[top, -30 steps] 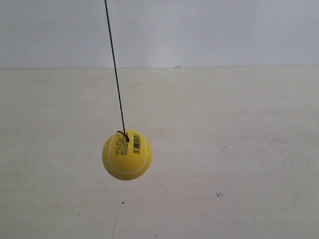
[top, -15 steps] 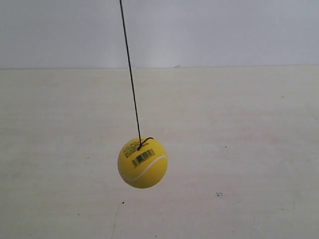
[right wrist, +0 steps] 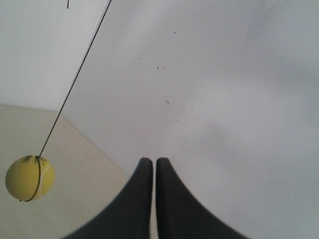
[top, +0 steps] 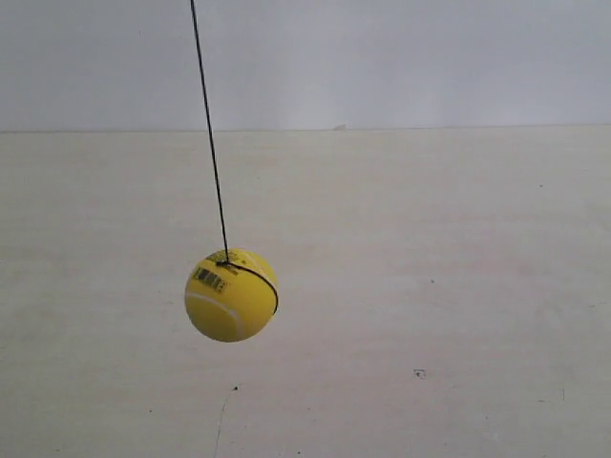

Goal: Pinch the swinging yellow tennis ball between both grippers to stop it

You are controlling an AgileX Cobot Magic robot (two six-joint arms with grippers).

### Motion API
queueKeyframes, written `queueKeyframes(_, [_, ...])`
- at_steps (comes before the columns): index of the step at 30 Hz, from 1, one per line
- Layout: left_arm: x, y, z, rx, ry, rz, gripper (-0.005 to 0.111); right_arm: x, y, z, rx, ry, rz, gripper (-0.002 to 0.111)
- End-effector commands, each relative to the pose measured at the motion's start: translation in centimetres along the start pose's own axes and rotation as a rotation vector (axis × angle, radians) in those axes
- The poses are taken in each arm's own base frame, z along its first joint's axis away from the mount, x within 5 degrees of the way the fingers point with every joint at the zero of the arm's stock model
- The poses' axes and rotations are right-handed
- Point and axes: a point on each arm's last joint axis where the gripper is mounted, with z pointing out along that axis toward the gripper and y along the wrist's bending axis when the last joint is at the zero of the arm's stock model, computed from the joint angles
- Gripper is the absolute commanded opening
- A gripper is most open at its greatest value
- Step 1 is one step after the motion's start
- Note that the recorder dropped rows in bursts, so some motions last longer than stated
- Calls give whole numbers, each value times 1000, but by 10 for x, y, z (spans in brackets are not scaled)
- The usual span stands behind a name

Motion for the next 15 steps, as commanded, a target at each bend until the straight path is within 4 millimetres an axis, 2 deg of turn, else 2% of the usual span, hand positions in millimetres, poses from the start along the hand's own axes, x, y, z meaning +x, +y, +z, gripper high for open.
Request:
queueKeyframes(1, [1,-1,-1,9,-5,-14,5,1,0,-1,10,-5,2,0])
queueKeyframes(3, [-2,0,-2,-11,-84,-100,5,1,0,-1,10,-5,2,0])
queueKeyframes(6, [-1,9,-7,-119,-181,-130,5,1,0,-1,10,-5,2,0])
queueKeyframes(11, [26,14,-24,-260,-313,-125,5,1,0,-1,9,-6,4,0])
queueKeyframes(15, [49,23,-31,-410,-265,-162,5,1,0,-1,9,-6,4,0])
